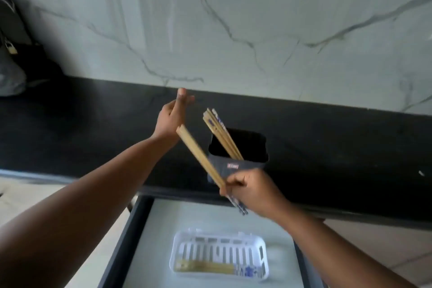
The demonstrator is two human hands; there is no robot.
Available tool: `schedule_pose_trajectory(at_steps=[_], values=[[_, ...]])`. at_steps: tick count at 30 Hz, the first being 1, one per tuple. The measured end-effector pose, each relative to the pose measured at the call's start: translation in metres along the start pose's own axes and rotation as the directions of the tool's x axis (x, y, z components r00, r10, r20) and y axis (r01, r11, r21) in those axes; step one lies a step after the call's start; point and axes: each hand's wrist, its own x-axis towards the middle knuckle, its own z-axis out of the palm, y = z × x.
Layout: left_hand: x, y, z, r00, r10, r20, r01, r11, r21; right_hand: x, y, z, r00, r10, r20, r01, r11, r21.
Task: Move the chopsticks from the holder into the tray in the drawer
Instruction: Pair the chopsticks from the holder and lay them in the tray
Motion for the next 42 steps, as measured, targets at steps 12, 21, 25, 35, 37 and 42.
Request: schedule_pose_trajectory(at_steps=[12,21,25,35,37,42], values=[[-0.042,-0.164,-0.011,0.949,-0.185,0.256,-0.194,0.296,0.935,-0.030,0.159,0.082,0.883,0.372,0.284,-0.053,0.682,-0.729],[-0.044,-0.162,-0.010,0.953,-0.175,0.245,-0.185,0.301,0.936,-0.031,0.185,0.107,0.813,0.455,0.363,-0.027,0.653,-0.757],[-0.044,-0.164,-0.010,0.956,-0.165,0.244,-0.187,0.304,0.934,-0.034,0.185,0.106,0.832,0.380,0.404,0.077,0.642,-0.763],[-0.043,-0.166,-0.011,0.952,-0.172,0.253,-0.195,0.295,0.935,-0.037,0.188,0.110,0.856,0.323,0.404,0.072,0.700,-0.711],[-0.043,-0.165,-0.011,0.952,-0.173,0.254,-0.196,0.294,0.936,-0.037,0.189,0.109,0.851,0.315,0.420,0.074,0.720,-0.690],[-0.044,-0.165,-0.011,0.951,-0.174,0.255,-0.198,0.293,0.936,-0.034,0.185,0.104,0.861,0.320,0.396,0.034,0.739,-0.673]])
